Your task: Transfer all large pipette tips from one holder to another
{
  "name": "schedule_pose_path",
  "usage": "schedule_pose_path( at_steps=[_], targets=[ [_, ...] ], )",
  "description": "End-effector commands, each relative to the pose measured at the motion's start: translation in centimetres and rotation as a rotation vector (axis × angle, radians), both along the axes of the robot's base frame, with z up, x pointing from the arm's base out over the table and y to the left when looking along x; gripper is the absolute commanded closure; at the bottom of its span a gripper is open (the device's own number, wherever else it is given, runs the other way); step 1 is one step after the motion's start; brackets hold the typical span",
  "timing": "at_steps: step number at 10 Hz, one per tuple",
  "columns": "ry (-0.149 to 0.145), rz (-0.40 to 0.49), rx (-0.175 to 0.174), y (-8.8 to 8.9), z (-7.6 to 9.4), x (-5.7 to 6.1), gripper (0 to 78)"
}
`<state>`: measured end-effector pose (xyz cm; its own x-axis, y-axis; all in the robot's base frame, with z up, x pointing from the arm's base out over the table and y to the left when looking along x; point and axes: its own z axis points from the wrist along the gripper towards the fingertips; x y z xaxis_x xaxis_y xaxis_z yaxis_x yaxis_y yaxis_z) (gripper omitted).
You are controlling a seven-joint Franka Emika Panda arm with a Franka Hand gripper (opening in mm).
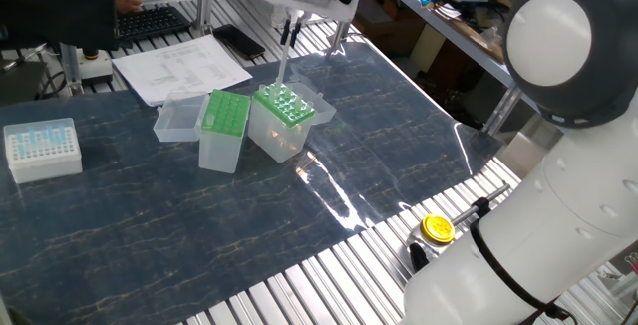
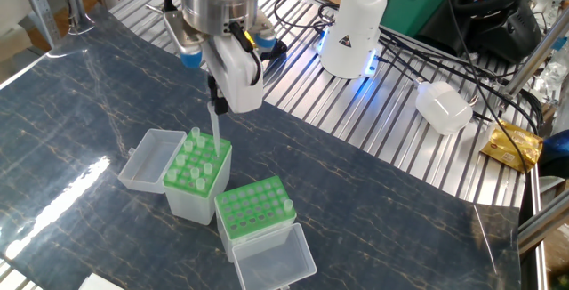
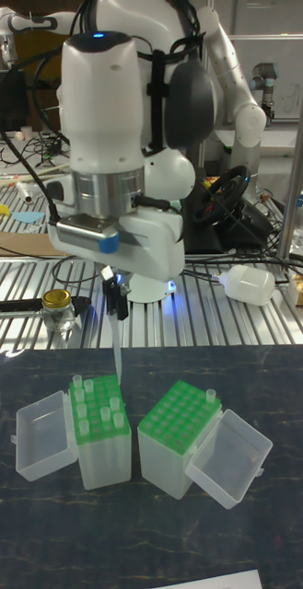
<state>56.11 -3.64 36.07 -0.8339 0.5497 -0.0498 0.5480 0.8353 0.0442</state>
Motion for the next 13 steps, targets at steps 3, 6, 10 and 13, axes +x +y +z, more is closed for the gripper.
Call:
schedule_pose_path(
  at_steps=[3, 6, 10, 13],
  targets=[
    [0.01, -0.054, 0.008, 1.6, 0.4, 0.0, 76.3],
    [0.009, -0.1, 0.013, 3.1, 0.1, -0.1, 76.3],
    [0.004, -0.162, 0.025, 4.7, -0.4, -0.2, 76.3],
    [0.004, -0.199, 0.035, 5.5, -0.6, 0.1, 76.3]
  ],
)
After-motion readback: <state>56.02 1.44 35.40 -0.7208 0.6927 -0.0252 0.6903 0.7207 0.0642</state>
